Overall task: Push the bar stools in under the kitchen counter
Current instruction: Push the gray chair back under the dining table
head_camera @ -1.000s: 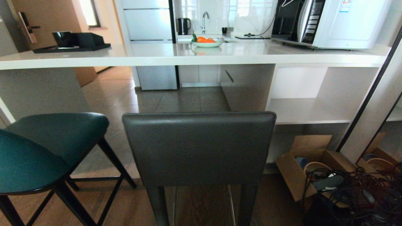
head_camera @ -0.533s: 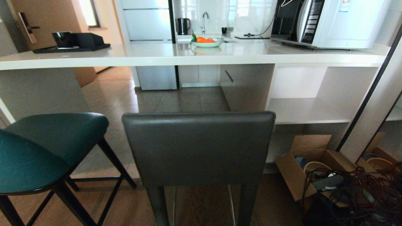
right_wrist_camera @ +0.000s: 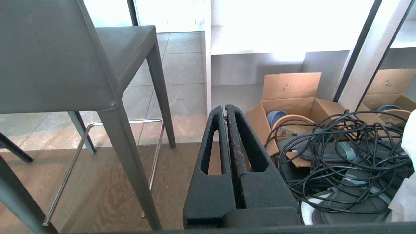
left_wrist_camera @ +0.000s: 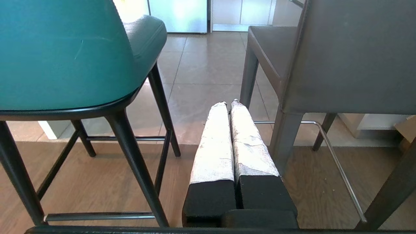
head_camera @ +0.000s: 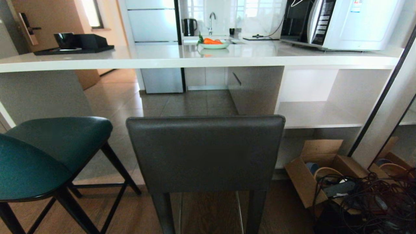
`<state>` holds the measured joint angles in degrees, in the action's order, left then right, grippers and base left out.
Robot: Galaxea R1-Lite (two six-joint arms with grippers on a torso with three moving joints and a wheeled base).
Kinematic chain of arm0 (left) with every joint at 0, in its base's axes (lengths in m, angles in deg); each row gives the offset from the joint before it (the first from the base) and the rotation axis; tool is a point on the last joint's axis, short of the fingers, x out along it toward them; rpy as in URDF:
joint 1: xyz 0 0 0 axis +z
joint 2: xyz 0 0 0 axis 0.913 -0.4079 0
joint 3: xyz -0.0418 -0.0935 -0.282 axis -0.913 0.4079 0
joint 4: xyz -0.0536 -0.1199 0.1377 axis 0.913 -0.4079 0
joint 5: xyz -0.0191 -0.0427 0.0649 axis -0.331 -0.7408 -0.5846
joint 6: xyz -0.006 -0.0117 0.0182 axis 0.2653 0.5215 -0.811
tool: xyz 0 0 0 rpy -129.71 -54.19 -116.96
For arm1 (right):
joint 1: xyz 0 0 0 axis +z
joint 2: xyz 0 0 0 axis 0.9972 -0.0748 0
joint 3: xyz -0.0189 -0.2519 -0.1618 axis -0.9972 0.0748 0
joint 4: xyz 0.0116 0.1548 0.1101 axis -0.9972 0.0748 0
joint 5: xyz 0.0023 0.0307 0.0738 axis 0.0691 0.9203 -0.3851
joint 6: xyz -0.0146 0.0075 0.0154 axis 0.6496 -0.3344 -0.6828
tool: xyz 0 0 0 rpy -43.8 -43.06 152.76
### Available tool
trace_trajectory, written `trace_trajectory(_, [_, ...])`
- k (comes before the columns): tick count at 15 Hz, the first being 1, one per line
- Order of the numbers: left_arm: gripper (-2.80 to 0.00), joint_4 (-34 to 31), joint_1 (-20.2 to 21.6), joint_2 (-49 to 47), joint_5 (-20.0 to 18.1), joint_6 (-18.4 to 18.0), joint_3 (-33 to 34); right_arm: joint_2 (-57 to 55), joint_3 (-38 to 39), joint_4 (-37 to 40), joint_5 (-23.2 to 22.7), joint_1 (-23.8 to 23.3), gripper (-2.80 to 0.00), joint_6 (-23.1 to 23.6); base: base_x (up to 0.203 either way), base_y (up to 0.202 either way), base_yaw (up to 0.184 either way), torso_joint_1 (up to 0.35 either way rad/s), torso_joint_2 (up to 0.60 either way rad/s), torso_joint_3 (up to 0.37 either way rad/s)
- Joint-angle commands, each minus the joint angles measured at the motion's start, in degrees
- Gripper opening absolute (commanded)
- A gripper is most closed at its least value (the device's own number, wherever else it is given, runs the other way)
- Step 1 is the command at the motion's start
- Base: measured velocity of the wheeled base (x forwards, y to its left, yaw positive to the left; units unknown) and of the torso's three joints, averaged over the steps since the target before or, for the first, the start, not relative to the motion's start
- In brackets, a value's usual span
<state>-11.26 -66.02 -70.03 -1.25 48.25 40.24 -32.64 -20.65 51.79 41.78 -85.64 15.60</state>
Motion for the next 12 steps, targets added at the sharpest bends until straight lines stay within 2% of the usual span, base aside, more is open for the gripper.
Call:
trace_trajectory(1, [-2.8,0.0,0.01,-0.09,0.0,0.05,1.85,-0.09,1.41,-0.03,-0.03,0.01,-2.8,0.02,0.0,0.0,0.0,0.0,0.0,0.0])
trace_trajectory(12, [-2.8,0.06,0.01,-0.09,0.0,0.05,1.85,-0.09,1.41,-0.03,-0.03,0.01,-2.8,0.02,0.0,0.0,0.0,0.0,0.0,0.0])
